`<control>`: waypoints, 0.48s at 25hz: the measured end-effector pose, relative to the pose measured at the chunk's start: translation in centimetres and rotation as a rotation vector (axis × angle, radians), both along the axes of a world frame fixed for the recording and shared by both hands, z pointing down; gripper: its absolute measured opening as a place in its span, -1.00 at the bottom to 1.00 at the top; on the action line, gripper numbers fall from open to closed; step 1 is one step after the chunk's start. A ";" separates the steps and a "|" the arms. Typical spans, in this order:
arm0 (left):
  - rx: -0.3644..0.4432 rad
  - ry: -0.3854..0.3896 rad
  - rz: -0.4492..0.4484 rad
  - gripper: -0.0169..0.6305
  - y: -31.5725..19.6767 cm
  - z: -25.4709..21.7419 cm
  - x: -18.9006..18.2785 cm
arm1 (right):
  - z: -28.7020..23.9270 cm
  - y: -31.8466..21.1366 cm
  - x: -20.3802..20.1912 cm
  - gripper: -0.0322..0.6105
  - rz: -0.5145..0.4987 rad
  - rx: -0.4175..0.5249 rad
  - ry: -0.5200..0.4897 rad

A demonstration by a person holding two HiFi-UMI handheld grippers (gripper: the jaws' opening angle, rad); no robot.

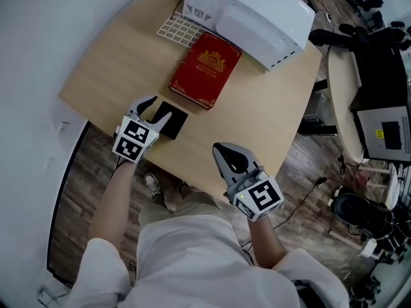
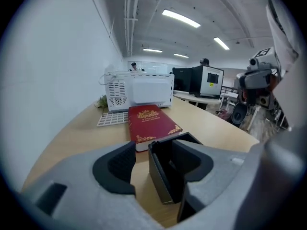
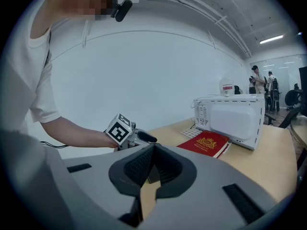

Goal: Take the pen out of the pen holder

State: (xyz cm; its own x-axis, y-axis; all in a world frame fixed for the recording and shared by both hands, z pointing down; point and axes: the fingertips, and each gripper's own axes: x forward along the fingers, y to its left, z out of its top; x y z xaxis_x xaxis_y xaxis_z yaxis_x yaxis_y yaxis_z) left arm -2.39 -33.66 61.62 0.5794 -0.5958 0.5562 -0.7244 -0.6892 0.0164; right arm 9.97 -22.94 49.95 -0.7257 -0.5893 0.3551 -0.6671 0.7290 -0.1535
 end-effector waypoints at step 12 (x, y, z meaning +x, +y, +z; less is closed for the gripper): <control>-0.047 -0.019 -0.034 -0.38 -0.6 0.9 0.9 | 0.9 -0.7 0.9 -0.89 0.019 -0.005 0.010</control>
State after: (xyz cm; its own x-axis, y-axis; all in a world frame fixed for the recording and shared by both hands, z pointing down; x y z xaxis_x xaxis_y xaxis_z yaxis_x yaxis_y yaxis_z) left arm -1.45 -34.24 62.50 0.5478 -0.5882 0.5949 -0.7481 -0.6627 0.0336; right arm 10.85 -23.65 50.89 -0.7108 -0.6012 0.3652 -0.6824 0.7152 -0.1509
